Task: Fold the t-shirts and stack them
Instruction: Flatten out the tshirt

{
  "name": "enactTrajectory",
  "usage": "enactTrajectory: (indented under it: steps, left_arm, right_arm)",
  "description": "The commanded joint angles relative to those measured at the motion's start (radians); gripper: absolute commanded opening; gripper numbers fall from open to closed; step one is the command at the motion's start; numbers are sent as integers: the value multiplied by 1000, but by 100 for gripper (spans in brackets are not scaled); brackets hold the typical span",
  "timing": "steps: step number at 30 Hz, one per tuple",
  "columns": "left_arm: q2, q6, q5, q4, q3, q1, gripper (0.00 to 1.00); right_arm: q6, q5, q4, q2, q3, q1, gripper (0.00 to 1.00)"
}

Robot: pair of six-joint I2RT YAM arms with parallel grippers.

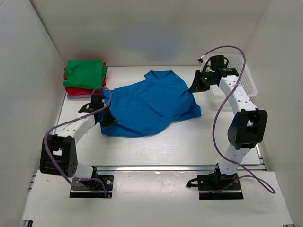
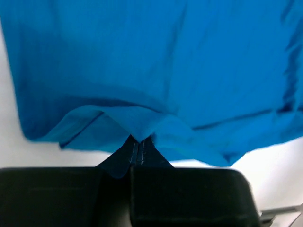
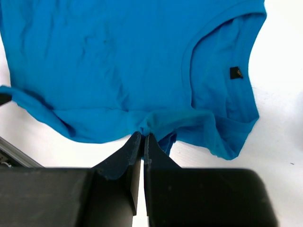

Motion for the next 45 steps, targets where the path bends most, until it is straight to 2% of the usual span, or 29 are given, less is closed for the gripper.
enactTrajectory:
  steps: [1, 5, 8, 10, 13, 15, 17, 18, 21, 25, 27, 31, 39, 45]
  left_arm:
    - [38, -46, -18, 151, 63, 0, 0]
    - [38, -48, -29, 164, 124, 3, 0]
    - [50, -24, 42, 101, 190, 14, 0]
    - [47, -12, 33, 61, 210, 17, 0]
    - [47, -13, 25, 89, 177, 36, 0]
    - [111, -24, 50, 116, 173, 67, 1]
    - [165, -25, 62, 145, 178, 70, 16]
    - [182, -29, 64, 159, 179, 72, 18]
    - [208, -41, 58, 202, 175, 69, 41]
    - [193, -32, 33, 227, 178, 66, 54]
    - [186, -36, 33, 231, 178, 67, 63]
    - [210, -42, 27, 233, 181, 63, 64]
    - [274, -35, -57, 276, 213, 34, 52]
    - [342, 7, -107, 265, 288, 4, 52]
  right_arm:
    - [-5, 2, 20, 13, 7, 4, 0]
    - [-15, 10, 19, 22, 4, 12, 0]
    - [-12, 13, 23, 25, 5, -6, 0]
    - [-15, 7, 26, 27, 13, -14, 0]
    - [-15, 8, 16, 30, 28, -16, 0]
    - [-16, 13, 9, 38, 43, -17, 0]
    - [-16, 19, 9, 38, 51, -9, 0]
    - [-10, 15, 8, 41, 51, -9, 0]
    - [-16, 19, 11, 41, 33, -11, 0]
    - [-12, 13, 22, 45, 27, -3, 0]
    - [-12, 14, 26, 45, 24, 0, 0]
    - [-4, 16, 29, 64, 19, 6, 0]
    - [-5, 10, 34, 47, 16, 11, 0]
    - [7, 2, 31, 47, 8, 9, 1]
